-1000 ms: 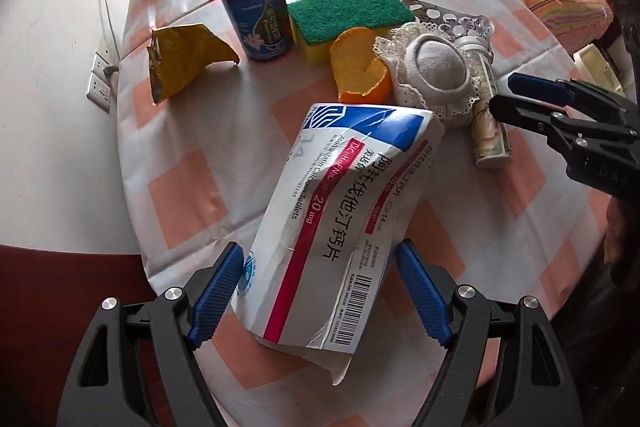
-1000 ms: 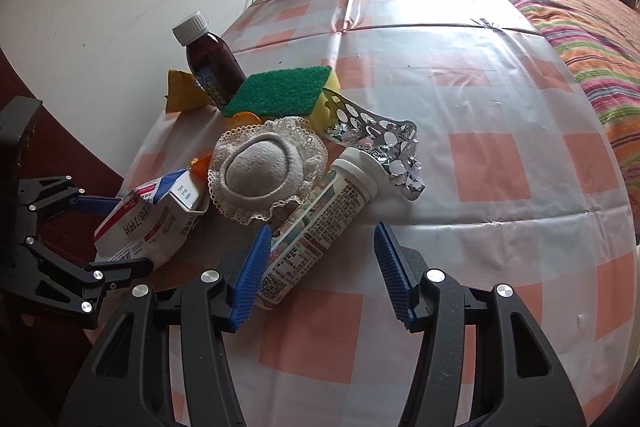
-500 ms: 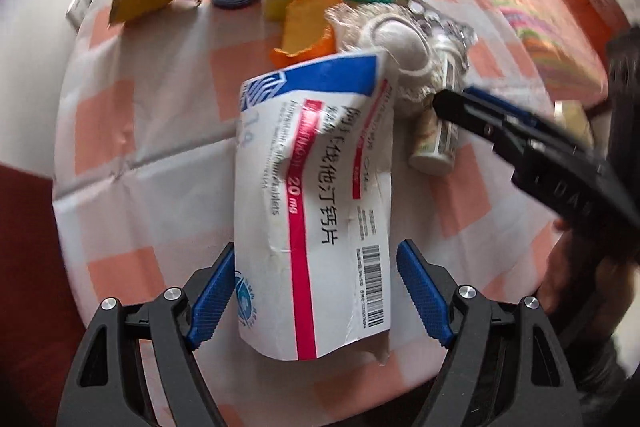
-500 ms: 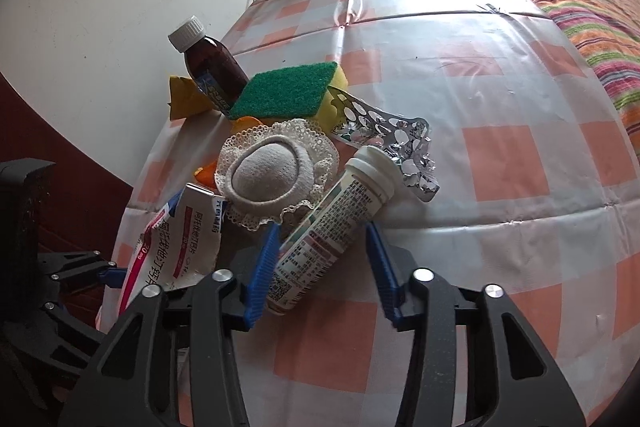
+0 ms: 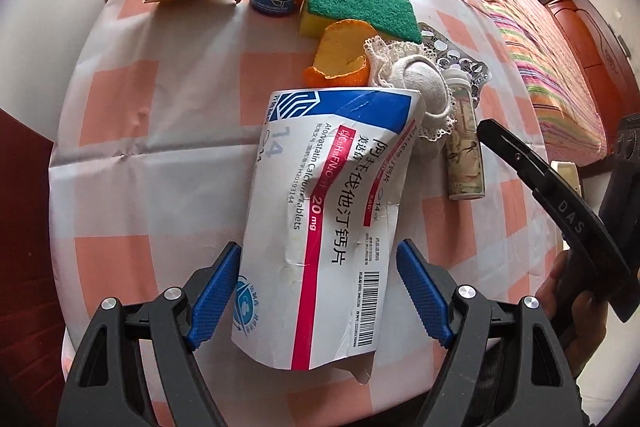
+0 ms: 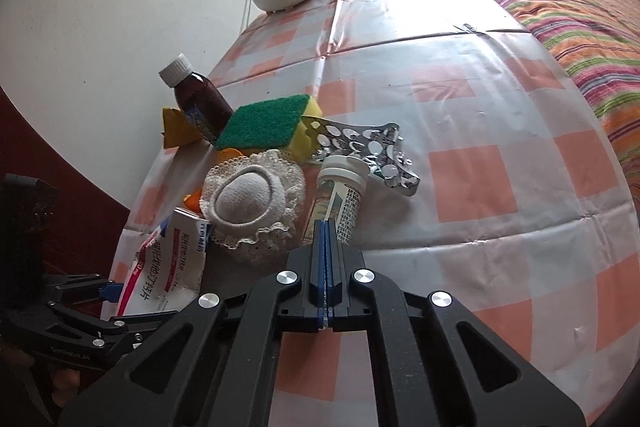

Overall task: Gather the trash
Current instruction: 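Grasp the white medicine box with the left gripper and lift it, then grasp the white pill bottle with the right gripper while the left holds the medicine box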

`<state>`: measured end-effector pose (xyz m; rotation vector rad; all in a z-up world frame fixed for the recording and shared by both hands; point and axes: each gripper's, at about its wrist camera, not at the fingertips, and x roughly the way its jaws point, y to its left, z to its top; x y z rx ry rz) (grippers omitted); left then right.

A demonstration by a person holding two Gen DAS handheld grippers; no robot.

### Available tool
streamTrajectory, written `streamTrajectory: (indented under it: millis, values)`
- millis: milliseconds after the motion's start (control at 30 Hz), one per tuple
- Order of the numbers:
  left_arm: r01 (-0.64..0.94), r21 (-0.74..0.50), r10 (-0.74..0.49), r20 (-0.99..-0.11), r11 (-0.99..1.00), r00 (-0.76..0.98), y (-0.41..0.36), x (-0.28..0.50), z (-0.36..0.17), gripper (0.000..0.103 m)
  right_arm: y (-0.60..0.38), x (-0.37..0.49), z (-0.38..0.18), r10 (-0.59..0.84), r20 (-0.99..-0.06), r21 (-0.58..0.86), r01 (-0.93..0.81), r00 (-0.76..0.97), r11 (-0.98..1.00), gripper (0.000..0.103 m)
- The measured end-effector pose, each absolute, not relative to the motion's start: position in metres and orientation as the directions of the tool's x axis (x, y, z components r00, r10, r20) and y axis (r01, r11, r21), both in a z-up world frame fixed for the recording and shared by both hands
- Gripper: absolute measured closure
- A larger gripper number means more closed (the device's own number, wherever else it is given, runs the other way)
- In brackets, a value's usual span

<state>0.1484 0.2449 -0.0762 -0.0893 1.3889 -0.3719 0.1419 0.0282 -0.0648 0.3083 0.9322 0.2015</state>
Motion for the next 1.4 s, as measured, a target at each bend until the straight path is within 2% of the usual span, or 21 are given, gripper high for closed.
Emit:
streamTrajectory:
  millis: [267,300,333,400,533,567,633,733,800,967,1133,1200,1300,1367,1400]
  values:
    - [0.237,-0.224,-0.256,-0.959,0.945,0.117,0.242,0.150,-0.075,0.027,0.023,0.149,-0.071,0.256,-0.790,0.301,-0.011,0.557,0.954,0.098]
    - [0.239,-0.219,-0.252,-0.961,0.946,0.116,0.240,0.150,-0.075,0.027,0.024,0.151,-0.074,0.252,-0.801,0.297,-0.005,0.543,0.955,0.095]
    - [0.240,-0.217,-0.250,-0.962,0.946,0.113,0.240,0.151,-0.075,0.027,0.026,0.155,-0.080,0.251,-0.817,0.294,0.001,0.519,0.956,0.082]
    - [0.235,-0.224,-0.254,-0.961,0.946,0.109,0.239,0.152,-0.077,0.027,0.026,0.157,-0.087,0.261,-0.818,0.312,0.013,0.513,0.950,0.074]
    - [0.237,-0.240,-0.270,-0.958,0.941,0.100,0.236,0.152,-0.080,0.027,0.022,0.158,-0.084,0.274,-0.805,0.346,0.042,0.526,0.937,0.045]
    - [0.236,-0.245,-0.274,-0.957,0.940,0.099,0.235,0.152,-0.081,0.027,0.018,0.158,-0.083,0.306,-0.791,0.387,0.046,0.530,0.921,0.044]
    - [0.239,-0.252,-0.281,-0.955,0.938,0.097,0.235,0.151,-0.081,0.027,0.015,0.158,-0.079,0.335,-0.774,0.426,0.051,0.538,0.903,0.044]
    - [0.239,-0.262,-0.291,-0.952,0.935,0.094,0.240,0.151,-0.081,0.026,0.021,0.159,-0.074,0.331,-0.775,0.411,0.032,0.538,0.911,0.043]
    - [0.240,-0.266,-0.294,-0.951,0.934,0.090,0.239,0.151,-0.081,0.026,0.029,0.161,-0.074,0.307,-0.792,0.373,0.019,0.527,0.928,0.043]
    - [0.246,-0.269,-0.297,-0.951,0.931,0.084,0.238,0.151,-0.080,0.026,0.063,0.165,-0.065,0.167,-0.819,0.173,-0.042,0.550,0.984,0.043]
    - [0.256,-0.272,-0.300,-0.951,0.928,0.077,0.235,0.152,-0.080,0.026,0.073,0.178,-0.073,0.167,-0.839,0.162,-0.055,0.517,0.985,0.044]
    - [0.257,-0.276,-0.303,-0.950,0.926,0.074,0.235,0.153,-0.081,0.026,0.072,0.184,-0.074,0.147,-0.844,0.134,-0.062,0.515,0.989,0.048]
    - [0.261,-0.273,-0.300,-0.952,0.926,0.067,0.234,0.154,-0.081,0.026,0.071,0.193,-0.084,0.140,-0.860,0.117,-0.077,0.490,0.990,0.060]
    - [0.272,-0.271,-0.298,-0.953,0.923,0.060,0.231,0.154,-0.081,0.023,0.073,0.194,-0.084,0.096,-0.860,0.062,-0.085,0.501,0.994,0.075]
    - [0.275,-0.270,-0.297,-0.953,0.923,0.059,0.229,0.155,-0.081,0.021,0.071,0.194,-0.084,0.093,-0.859,0.061,-0.080,0.503,0.995,0.075]
